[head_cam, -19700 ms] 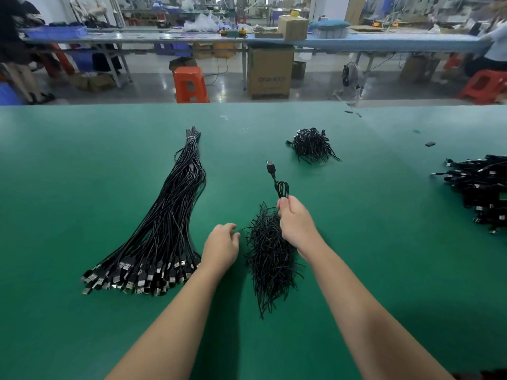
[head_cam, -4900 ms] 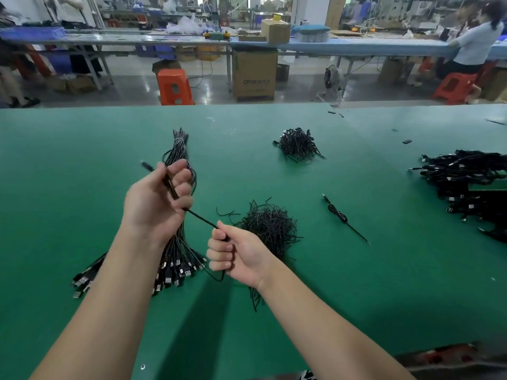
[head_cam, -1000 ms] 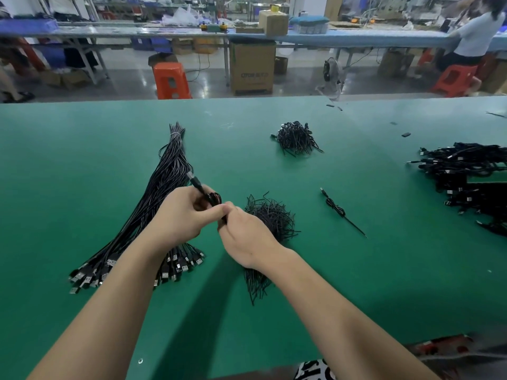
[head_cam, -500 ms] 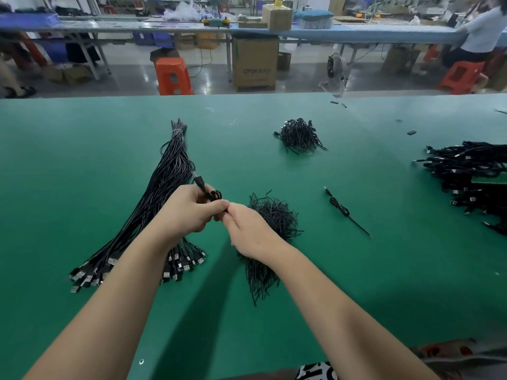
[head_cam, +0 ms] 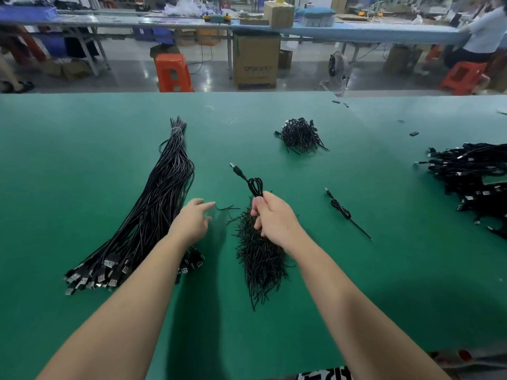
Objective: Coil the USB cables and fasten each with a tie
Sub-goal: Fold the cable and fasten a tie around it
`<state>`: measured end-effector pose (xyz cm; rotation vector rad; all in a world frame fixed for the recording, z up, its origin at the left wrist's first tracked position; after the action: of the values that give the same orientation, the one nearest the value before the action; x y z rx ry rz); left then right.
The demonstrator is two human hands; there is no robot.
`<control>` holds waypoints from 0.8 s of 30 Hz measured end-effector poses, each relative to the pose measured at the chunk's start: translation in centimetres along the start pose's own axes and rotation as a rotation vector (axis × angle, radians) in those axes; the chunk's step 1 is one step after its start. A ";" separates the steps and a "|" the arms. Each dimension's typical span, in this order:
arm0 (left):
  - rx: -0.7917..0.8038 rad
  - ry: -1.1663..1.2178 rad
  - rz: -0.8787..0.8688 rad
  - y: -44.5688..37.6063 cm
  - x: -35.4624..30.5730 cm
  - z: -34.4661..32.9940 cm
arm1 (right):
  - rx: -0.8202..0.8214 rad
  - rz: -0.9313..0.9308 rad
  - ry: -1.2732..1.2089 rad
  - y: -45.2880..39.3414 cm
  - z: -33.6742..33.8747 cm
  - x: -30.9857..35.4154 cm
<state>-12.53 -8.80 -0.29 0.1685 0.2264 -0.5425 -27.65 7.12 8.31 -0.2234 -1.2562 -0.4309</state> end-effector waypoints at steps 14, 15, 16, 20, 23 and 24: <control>-0.100 -0.177 0.034 -3.0 -0.3 -2.6 | 0.082 -0.013 0.047 -0.4 -0.1 -0.9; -0.149 -0.143 0.030 -2.8 0.0 -2.5 | 0.081 -0.016 0.044 -0.4 -0.1 -0.9; -0.184 -0.110 0.033 -2.6 0.3 -2.4 | 0.080 -0.019 0.038 -0.5 -0.1 -1.0; -0.180 -0.152 0.085 -2.2 0.7 -1.9 | 0.080 -0.030 0.013 -0.5 -0.4 -1.2; -0.095 -0.318 0.097 -1.9 0.6 -2.0 | 0.085 -0.030 0.017 -0.3 -0.7 -1.2; -0.077 -0.363 0.095 -1.6 0.5 -2.1 | 0.085 -0.028 0.021 -0.3 -0.8 -1.2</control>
<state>-13.30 -9.98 -2.56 0.0035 -0.1139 -0.4604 -27.36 6.75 6.93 -0.1295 -1.2548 -0.4020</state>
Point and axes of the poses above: each hand's wrist, its own y-axis away from the middle knuckle, its own z-axis out of the back of the hand, x = y × z, the point moved 7 cm from there along -y, towards the middle knuckle, and after that the axes turned 12 degrees about -y, right-handed, at the moved point
